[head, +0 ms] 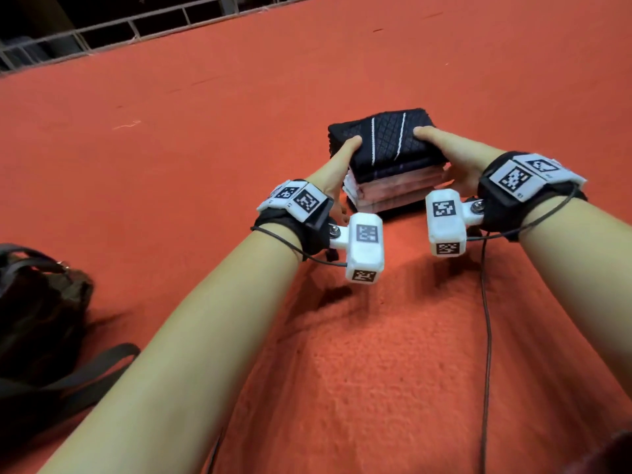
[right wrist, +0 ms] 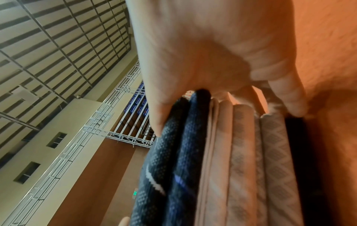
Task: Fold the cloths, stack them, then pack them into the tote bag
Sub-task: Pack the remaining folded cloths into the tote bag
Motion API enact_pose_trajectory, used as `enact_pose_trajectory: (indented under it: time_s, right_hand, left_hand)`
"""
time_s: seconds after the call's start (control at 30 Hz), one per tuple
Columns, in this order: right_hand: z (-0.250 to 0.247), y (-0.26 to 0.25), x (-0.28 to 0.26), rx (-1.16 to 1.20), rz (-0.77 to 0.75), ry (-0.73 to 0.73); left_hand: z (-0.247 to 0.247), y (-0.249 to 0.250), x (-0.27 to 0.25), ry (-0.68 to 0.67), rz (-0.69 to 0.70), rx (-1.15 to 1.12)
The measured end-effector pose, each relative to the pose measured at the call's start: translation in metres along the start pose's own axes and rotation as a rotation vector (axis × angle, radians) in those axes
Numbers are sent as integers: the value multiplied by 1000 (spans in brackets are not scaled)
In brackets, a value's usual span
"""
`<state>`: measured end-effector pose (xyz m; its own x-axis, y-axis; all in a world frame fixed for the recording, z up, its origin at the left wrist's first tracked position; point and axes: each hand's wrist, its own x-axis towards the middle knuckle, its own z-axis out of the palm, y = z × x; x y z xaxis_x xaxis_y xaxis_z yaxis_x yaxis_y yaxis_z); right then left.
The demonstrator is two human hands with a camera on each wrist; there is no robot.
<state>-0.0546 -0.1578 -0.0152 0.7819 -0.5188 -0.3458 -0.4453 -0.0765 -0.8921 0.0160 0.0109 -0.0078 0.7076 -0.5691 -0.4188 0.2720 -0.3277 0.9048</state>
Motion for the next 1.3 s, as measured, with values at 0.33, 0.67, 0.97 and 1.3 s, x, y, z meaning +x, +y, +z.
enact_pose_trajectory:
  time_s: [0.33, 0.67, 0.97, 1.3]
  right_hand:
    - [8, 4, -8, 2, 69, -10]
    - [14, 2, -45, 129, 65, -193]
    - [96, -3, -113, 60, 59, -473]
    - [171, -8, -160, -165, 73, -496]
  left_hand:
    - [12, -5, -1, 8, 61, -259]
    - [-9, -10, -7, -63, -6, -120]
    - [-108, -41, -94, 25, -171, 82]
    - [-174, -67, -148, 149, -179, -127]
